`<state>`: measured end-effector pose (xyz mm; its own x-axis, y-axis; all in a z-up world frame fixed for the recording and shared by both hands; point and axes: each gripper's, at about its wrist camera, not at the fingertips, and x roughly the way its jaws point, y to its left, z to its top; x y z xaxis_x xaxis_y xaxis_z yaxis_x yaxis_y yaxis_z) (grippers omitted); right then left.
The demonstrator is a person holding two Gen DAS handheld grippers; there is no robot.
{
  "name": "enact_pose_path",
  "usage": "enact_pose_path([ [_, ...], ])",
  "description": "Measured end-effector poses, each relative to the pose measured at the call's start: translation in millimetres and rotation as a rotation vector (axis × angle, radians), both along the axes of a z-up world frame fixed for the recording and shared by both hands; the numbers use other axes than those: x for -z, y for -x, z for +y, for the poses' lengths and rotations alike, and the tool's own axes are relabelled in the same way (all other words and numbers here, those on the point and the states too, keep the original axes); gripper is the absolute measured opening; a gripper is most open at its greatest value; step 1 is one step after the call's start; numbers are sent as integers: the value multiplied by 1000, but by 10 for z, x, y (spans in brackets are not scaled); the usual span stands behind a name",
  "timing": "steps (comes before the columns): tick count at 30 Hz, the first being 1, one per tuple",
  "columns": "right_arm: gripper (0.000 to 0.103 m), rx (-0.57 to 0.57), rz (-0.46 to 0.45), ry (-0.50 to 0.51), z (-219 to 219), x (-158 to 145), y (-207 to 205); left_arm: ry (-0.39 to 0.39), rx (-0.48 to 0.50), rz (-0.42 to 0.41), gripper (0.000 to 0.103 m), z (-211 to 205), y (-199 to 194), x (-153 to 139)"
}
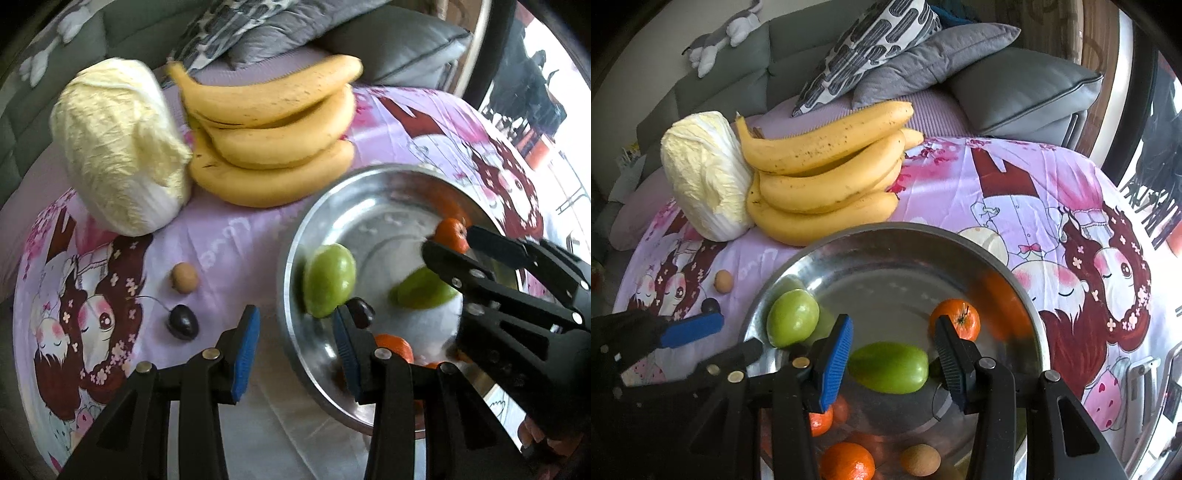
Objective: Organize fruits
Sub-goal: 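Release the tangerine into the bowl with the left tool while the right tool drops the green fruit, then move the left tool to the dark cherry while the right tool moves to a small brown fruit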
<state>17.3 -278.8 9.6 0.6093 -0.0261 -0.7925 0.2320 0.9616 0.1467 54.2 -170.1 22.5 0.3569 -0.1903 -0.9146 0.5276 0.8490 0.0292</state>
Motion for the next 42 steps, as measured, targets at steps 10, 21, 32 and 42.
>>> enact_pose_path([
  [10,50,-18,14,8,46,4,1,2,-156,24,42,387,-274,39],
  [21,54,-30,30,7,87,23,-3,-16,-217,33,61,503,-375,155],
  [32,91,-47,23,8,116,31,-15,-3,-248,23,86,570,-453,186],
  [42,103,-67,11,8,149,26,-16,4,-281,-2,94,689,-518,193],
])
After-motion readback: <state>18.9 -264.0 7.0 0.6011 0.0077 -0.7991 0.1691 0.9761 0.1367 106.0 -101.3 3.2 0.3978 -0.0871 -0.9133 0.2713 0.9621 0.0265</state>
